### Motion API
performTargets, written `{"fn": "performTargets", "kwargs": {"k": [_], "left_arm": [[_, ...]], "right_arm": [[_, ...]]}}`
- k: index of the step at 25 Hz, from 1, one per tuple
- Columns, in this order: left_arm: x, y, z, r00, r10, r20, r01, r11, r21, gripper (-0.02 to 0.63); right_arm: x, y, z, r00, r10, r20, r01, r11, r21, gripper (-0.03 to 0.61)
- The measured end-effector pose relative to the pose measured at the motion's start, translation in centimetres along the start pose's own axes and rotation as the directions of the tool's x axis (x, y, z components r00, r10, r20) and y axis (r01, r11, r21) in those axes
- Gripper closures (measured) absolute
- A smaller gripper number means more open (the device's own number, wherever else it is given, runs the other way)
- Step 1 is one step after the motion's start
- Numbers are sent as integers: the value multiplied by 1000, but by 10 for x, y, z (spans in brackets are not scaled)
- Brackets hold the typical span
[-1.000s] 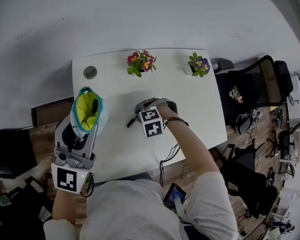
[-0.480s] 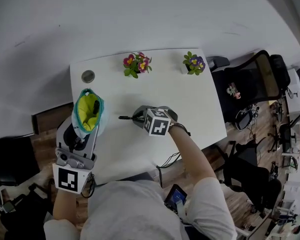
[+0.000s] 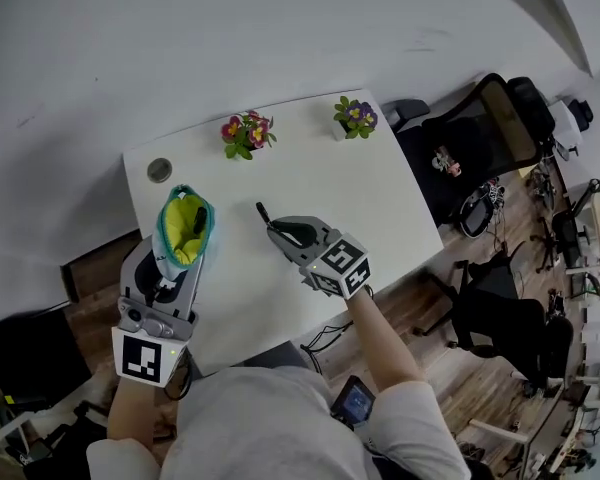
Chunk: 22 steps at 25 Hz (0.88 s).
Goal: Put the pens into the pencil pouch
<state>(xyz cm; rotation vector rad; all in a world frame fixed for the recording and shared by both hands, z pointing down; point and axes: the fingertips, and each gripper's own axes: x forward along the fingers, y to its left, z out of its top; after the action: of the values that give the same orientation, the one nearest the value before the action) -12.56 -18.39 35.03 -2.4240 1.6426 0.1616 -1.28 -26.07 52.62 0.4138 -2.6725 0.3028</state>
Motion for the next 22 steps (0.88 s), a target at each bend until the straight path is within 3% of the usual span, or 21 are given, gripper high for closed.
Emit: {"fn": "performTargets", "kwargs": {"k": [4,10,17,22], "left_arm": [[6,-19,1,997,-69,17,69,998,-10,454],[10,-36,4,985,-165,46,167,985,-31,454],[14,-60,5,964,-259,66,262,964,-47,454],[16,-75,6,949,-305,81,310,949,-53,454]], "right_arm": [[-37,7,34,981,-73,180,56,994,95,522],[-81,31,99,900,-158,405,96,981,169,522],[-136,58,159,797,-221,562,136,972,190,522],[-164,81,198,745,-219,630,164,976,145,522]]}}
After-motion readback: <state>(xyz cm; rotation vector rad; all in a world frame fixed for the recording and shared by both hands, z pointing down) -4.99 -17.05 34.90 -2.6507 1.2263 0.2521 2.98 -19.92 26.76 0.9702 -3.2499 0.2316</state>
